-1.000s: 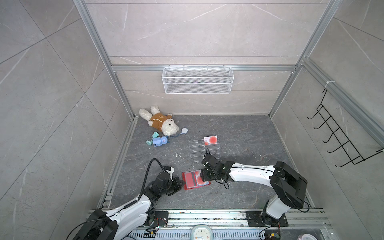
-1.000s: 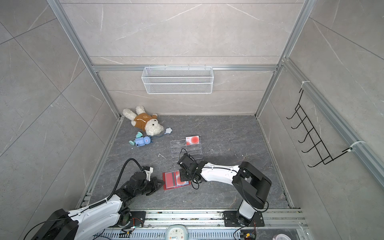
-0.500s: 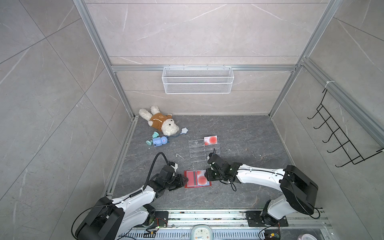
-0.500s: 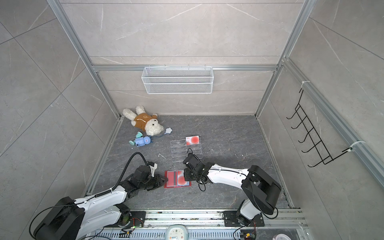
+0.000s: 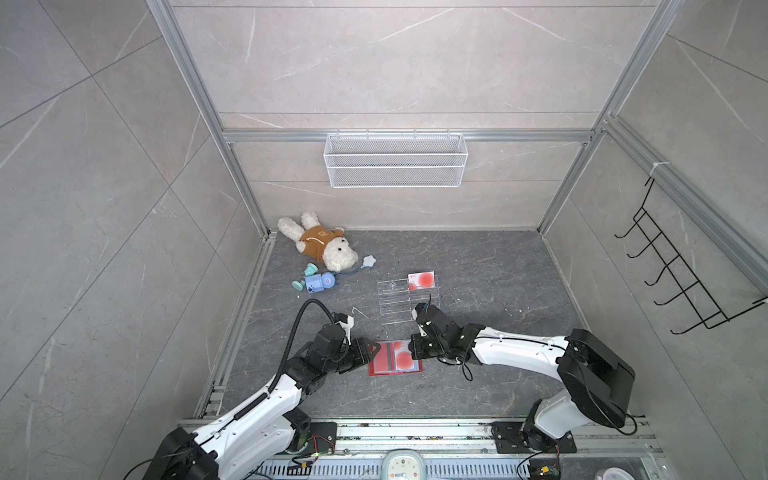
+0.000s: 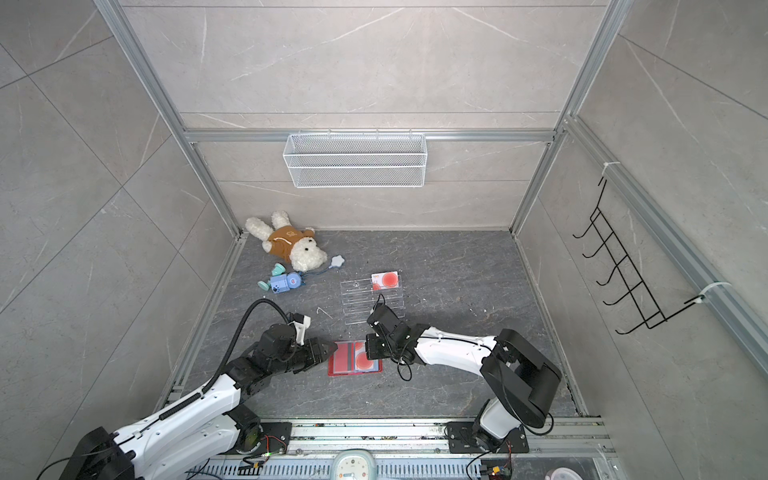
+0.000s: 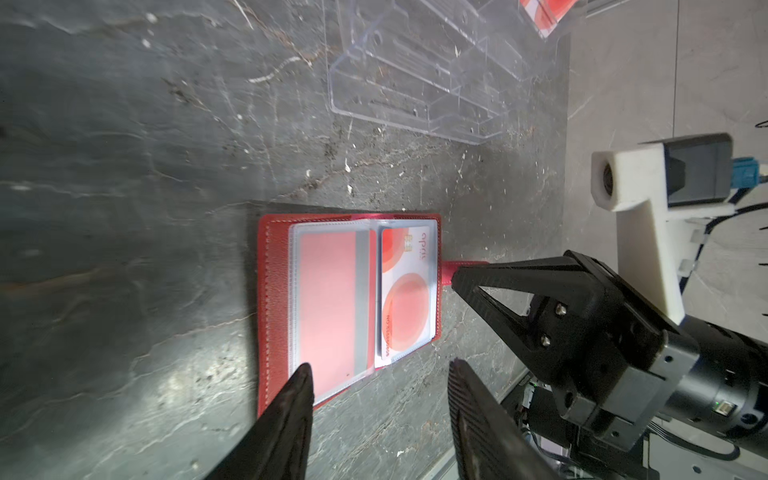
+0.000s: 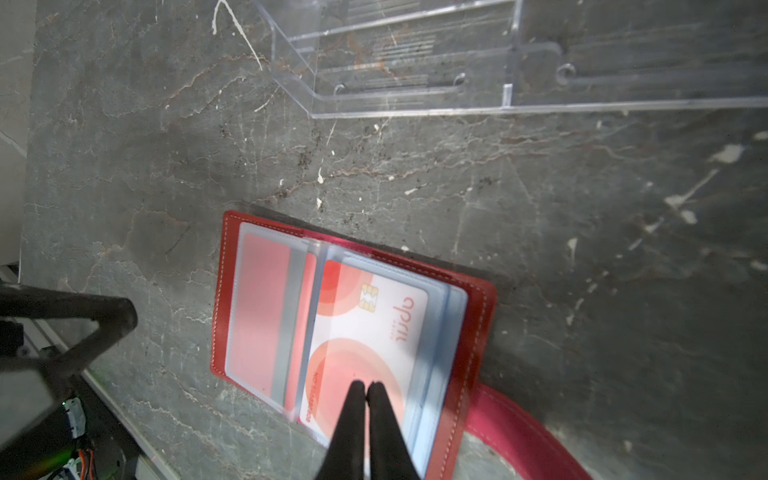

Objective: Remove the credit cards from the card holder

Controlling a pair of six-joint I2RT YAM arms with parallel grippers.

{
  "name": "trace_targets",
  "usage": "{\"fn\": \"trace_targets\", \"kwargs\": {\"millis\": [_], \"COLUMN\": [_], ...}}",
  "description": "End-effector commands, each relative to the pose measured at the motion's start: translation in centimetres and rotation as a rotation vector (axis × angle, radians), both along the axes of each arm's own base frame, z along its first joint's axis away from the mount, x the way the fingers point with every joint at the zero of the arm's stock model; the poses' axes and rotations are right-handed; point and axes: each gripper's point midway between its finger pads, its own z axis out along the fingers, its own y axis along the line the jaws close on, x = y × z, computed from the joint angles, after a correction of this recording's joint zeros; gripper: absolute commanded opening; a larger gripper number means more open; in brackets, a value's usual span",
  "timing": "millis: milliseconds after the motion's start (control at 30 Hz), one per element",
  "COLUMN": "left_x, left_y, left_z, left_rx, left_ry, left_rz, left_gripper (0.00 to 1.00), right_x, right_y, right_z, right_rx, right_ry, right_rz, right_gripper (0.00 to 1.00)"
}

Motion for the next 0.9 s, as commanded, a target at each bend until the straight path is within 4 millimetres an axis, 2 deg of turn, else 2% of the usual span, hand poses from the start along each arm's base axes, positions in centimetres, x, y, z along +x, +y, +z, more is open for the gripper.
{"fn": "trace_targets", "kwargs": {"millis": [0, 433, 867], "left_x": [0.4, 0.6, 0.9], "left_y": [-3.0, -5.2, -5.3], "left_z": [2.7, -1.7, -3.7], "left_rx": [-0.15, -0.169, -0.184], "left_ry": [-0.036, 0.072, 0.081], "left_rz": [-0.061, -0.053, -0.016], "left_gripper": [0.52, 0.42, 0.28], "right_x": [0.0, -0.5, -1.2], "right_y": [-0.1, -0.7, -0.9], "right_z": [-1.2, -3.7, -4.6], "right_rx": [-0.009, -0.02, -0.012], "right_ry": [0.017, 0.06, 0.085], "right_rz": [0.003, -0.006, -0.007], "right_gripper": [0.07, 0.02, 0.01]}}
